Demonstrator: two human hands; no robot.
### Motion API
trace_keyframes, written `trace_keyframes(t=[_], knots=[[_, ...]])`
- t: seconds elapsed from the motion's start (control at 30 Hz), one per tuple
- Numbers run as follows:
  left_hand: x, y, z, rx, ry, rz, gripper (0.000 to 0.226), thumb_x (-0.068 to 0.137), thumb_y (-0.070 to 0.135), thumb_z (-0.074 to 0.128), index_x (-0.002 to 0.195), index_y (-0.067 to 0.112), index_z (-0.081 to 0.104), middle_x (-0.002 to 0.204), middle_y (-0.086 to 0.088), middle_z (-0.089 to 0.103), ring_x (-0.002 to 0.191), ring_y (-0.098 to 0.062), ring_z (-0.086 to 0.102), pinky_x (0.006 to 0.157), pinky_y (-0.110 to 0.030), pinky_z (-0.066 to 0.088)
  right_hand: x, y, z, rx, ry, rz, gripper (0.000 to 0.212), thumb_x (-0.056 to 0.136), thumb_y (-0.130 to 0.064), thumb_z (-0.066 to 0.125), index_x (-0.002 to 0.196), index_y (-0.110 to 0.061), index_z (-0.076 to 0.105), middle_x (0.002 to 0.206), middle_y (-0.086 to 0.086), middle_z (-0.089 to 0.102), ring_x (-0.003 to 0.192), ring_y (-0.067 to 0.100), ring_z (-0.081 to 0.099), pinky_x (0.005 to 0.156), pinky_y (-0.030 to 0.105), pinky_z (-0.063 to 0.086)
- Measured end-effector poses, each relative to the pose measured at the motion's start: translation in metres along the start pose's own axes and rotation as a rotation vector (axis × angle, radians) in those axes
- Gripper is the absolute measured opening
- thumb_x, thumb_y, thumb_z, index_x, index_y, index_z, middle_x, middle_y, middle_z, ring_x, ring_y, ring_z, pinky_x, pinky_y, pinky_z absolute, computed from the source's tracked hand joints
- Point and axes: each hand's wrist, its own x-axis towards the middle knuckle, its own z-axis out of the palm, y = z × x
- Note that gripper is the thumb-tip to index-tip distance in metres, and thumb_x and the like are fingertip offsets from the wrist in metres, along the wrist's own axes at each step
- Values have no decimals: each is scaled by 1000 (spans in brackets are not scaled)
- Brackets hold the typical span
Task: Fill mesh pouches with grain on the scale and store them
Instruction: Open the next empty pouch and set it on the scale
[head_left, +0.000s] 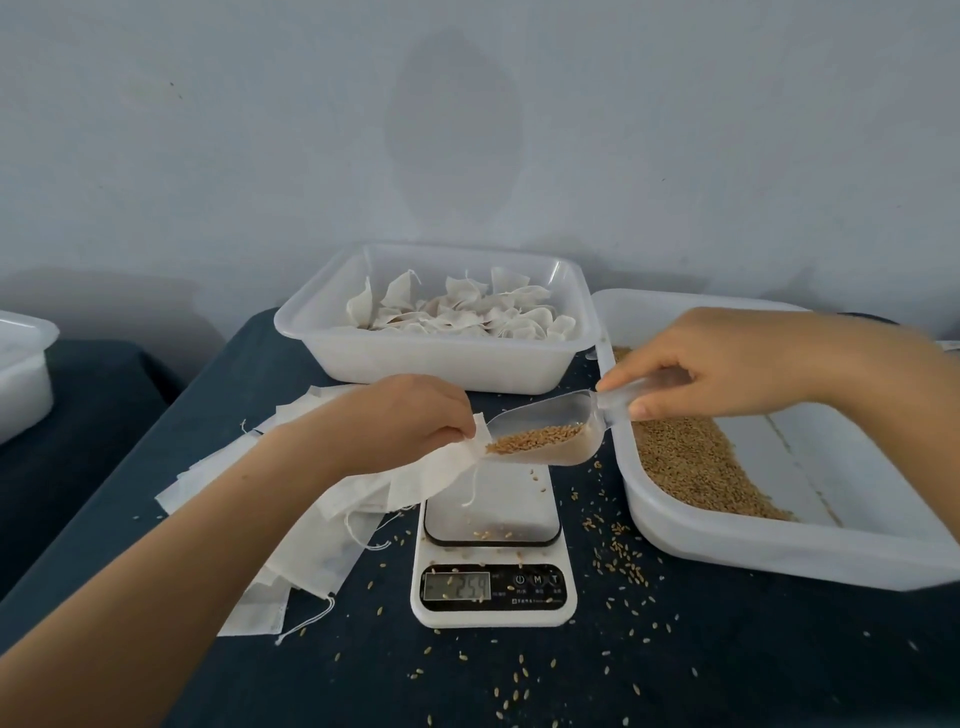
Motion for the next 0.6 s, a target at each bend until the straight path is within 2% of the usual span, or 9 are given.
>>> trace_keyframes(t=[0.07,0.17,0.23,0.37,0.6], knots=[[0,1,0,-2,3,4,24,98,22,46,109,16,67,111,7,63,103,-8,53,90,-18,36,1,-3,-6,-46,-5,-6,36,88,-49,53,124,-48,55,105,-19,64,83,-12,52,71,10,38],[1,4,1,5,6,15,25,98,22,45,109,15,67,111,6,63,103,-9,54,90,-21,38,3,-8,-14,-80,-27,-17,34,89,-47,53,123,-46,57,100,-17,65,81,-6,55,71,14,43],[2,6,1,0,15,22,25,98,21,46,107,14,68,110,5,64,102,-10,54,90,-24,39,3,-11,-19,-82,-30,-23,32,90,-45,54,121,-44,60,91,-18,64,78,-4,56,68,10,42],[1,8,0,-14,20,25,23,97,21,48,107,16,68,110,6,64,103,-10,55,91,-27,41,6,-17,-24,-87,-33,-43,26,90,-41,57,116,-43,64,84,-18,64,80,-12,49,68,6,37],[-2,8,1,-32,18,9,23,97,19,49,109,16,68,112,5,64,105,-11,55,92,-27,41,10,-25,-31,-82,-47,-23,26,89,-42,59,115,-41,64,73,-24,55,67,-25,44,62,-2,33]])
